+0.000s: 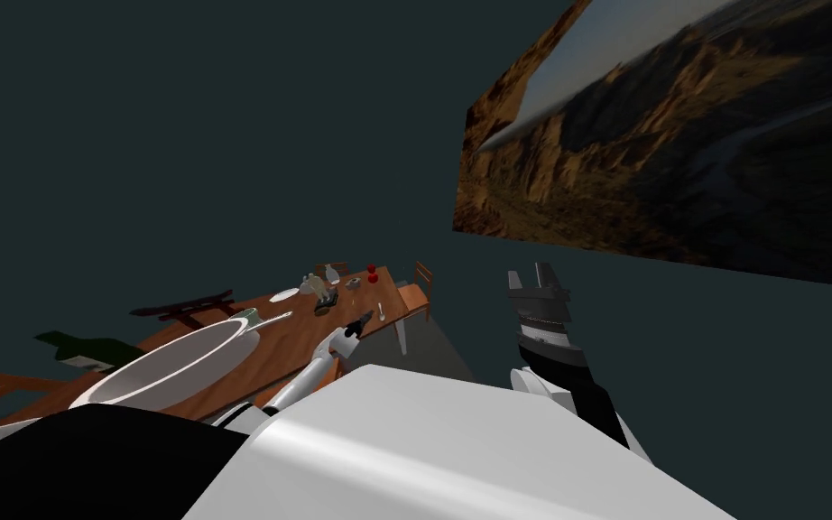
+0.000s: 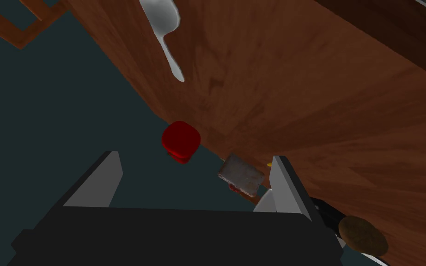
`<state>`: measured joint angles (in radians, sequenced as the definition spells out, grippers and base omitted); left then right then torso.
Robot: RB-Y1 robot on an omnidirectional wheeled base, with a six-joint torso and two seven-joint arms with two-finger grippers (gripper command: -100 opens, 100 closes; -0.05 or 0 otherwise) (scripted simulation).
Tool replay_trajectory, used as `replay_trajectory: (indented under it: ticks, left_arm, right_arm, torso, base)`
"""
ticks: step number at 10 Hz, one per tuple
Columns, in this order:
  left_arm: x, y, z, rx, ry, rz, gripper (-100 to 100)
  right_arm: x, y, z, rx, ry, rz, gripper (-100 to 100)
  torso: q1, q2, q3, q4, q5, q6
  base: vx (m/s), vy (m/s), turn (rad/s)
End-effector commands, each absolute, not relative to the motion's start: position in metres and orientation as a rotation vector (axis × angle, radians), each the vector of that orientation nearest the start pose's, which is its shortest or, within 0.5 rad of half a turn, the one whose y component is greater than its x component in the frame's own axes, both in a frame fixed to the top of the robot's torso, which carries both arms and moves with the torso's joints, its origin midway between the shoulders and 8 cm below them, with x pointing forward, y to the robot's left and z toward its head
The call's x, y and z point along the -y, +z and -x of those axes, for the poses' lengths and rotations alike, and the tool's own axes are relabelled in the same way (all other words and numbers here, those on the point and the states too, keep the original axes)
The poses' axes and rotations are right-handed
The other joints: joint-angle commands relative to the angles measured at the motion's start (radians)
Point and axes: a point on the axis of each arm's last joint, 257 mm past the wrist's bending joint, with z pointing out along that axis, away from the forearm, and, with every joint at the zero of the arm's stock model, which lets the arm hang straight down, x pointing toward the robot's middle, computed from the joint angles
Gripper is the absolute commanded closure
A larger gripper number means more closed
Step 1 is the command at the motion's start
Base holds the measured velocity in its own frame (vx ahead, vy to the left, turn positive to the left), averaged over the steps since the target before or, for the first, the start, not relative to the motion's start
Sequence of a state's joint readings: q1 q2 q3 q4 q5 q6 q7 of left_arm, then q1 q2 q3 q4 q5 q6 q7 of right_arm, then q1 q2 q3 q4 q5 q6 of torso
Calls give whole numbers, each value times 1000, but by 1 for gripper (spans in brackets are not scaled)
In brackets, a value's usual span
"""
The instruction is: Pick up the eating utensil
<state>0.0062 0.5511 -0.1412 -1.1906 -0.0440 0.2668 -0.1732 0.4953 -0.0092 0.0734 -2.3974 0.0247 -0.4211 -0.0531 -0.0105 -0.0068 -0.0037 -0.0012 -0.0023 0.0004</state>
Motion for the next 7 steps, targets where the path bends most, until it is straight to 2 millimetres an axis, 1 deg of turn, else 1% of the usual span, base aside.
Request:
replay_trajectory:
  ticks: [1,2,3,4,5,6,7]
  left_arm:
    - [-481,-447,-435,-1990,-121,1023,-100]
    - [-498,-461,-420,-2020,-54,1043,-100]
    - [-511,-467,-411,-2040,-4,1049,-100]
    - [-513,-470,-408,-2043,3,1054,-100]
    - [-527,-476,-397,-2062,56,1061,-100]
    - [-527,-476,-397,-2062,56,1061,-100]
    - [-538,-479,-390,-2075,99,1062,-100]
  right_arm:
    - [249,62,-335,-591,1421,-632,0]
    - [249,62,-335,-591,1421,-632,0]
    - [249,62,-335,-591,1421,-632,0]
    - [249,62,-335,-591,1421,-632,0]
    - [249,62,-335,-591,1421,-632,0]
    - [249,62,-335,-591,1421,-632,0]
    - [249,62,-335,-591,1421,-632,0]
  torso:
    - [0,0,0,0,0,0]
    - [-2,-1,0,0,0,0]
    - [-1,0,0,0,0,0]
    - [-2,0,0,0,0,0]
    - [2,2,1,0,0,-1]
    - [3,3,2,0,0,-1]
    - [5,4,2,1,1,-1]
  base:
    - [111,-188,-158]
    - [110,-176,-168]
    - [115,-176,-147]
    - [79,-115,-41]
    - [67,-100,-100]
    - [53,-62,-41]
    - [72,-65,-94]
